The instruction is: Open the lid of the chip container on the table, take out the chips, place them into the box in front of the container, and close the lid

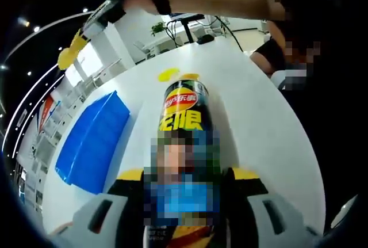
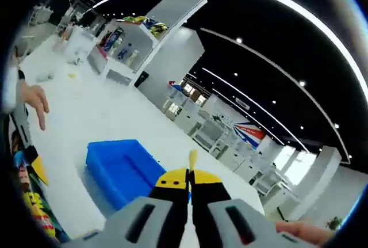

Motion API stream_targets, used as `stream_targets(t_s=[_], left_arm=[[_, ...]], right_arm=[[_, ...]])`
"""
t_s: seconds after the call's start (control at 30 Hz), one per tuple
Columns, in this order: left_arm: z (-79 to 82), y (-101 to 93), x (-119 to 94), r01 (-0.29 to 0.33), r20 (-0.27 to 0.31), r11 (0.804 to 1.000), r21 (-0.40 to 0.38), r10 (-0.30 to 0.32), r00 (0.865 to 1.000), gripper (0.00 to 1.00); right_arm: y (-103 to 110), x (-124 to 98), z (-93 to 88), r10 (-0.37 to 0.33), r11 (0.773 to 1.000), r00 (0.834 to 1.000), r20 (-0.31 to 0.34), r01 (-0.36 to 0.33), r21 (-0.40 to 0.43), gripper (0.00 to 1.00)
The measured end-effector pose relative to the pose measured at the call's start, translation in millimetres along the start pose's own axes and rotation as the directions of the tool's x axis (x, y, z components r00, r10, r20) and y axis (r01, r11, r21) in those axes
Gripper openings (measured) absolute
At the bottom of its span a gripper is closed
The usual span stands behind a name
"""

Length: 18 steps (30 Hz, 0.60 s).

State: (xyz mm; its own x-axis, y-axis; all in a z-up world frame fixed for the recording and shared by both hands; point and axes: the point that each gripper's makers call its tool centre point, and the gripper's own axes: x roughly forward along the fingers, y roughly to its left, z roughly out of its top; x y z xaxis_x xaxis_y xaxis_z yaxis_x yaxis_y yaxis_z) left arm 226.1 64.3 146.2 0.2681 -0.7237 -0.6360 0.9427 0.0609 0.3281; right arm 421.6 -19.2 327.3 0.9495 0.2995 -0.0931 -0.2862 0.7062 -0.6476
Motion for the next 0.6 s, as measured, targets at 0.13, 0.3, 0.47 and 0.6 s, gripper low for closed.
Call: stream_targets(t_s=[0.13,0.3,0.47,0.6], left_arm=[[-0.1,2.3,-1,0.013,0.013,1.000,-0.021,-0.013,1.000,0.56],[0.0,1.6,-1,0.021,0.015,0.999,-0.026,-0.020,1.000,0.56],[0.9,1.9,-1,0.020,0.015,0.999,-0.029,-0.020,1.000,0.56],[0.2,3.1,-1,0.018,0.011,1.000,-0.023,-0.018,1.000,0.56]], right_arm=[[17,18,-16.3,0.050,0.998,0.996,-0.071,-0.052,-0.029,0.01],[30,40,-32.7,0.113,0.994,0.980,-0.163,-0.110,0.025,0.01],[52,58,-60.1,0.208,0.978,0.932,-0.297,-0.198,0.061,0.01],[71,70,-72.5,0.258,0.966,0.900,-0.352,-0.249,0.072,0.01]])
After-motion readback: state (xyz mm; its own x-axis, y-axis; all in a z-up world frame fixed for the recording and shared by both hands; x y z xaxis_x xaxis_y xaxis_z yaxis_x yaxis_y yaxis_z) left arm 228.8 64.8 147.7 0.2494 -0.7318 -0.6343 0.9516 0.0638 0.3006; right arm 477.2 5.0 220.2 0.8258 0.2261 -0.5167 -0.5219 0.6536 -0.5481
